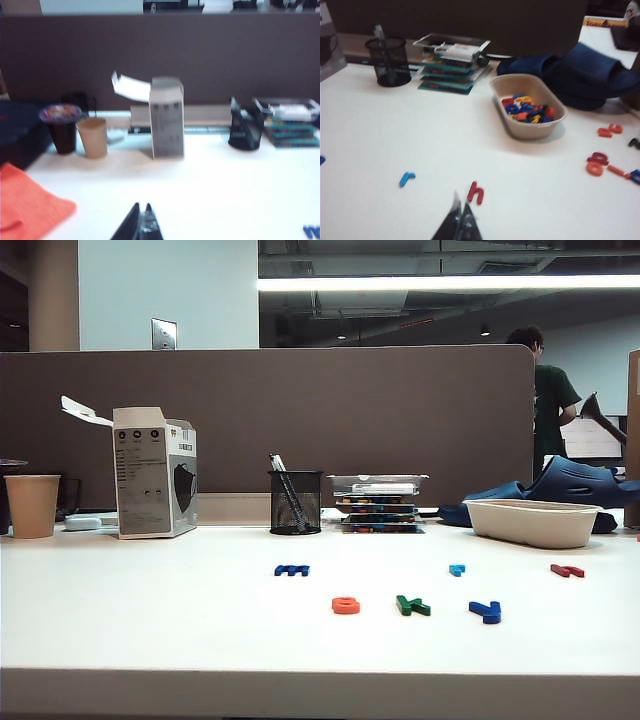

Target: Select the appropriate letters from the row of letter magnets placed on the table to arrange into the word "sky".

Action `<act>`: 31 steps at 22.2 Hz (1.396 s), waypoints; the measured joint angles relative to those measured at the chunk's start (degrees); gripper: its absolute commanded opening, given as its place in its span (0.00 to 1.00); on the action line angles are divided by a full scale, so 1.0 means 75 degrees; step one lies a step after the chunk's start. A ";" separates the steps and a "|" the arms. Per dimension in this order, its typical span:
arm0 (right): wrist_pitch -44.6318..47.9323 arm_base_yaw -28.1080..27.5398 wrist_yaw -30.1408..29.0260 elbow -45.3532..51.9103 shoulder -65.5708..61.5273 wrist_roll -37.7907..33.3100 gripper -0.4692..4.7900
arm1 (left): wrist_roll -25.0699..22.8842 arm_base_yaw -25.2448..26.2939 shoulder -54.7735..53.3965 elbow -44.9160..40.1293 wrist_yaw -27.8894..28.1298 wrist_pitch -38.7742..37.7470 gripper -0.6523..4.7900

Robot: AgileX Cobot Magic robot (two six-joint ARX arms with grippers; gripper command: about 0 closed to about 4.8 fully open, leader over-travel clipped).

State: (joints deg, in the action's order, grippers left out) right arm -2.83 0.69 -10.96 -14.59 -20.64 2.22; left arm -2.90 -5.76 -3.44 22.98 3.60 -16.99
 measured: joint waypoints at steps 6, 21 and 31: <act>0.0402 0.0548 0.0571 0.0877 0.0344 0.0032 0.08 | 0.0198 0.0000 0.0035 -0.1035 -0.0280 0.1137 0.11; -0.0012 0.0889 0.0918 0.1897 0.2716 0.0498 0.08 | -0.0017 0.0000 0.0443 -0.2961 -0.0746 0.3162 0.11; -0.0350 0.0889 0.1093 0.1897 0.2716 0.0516 0.09 | 0.0131 0.0000 0.0446 -0.3048 -0.0772 0.3162 0.11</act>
State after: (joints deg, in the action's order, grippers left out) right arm -5.45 7.35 -2.76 -0.36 -0.27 6.09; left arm -1.91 -5.76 -0.10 0.12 -2.20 6.72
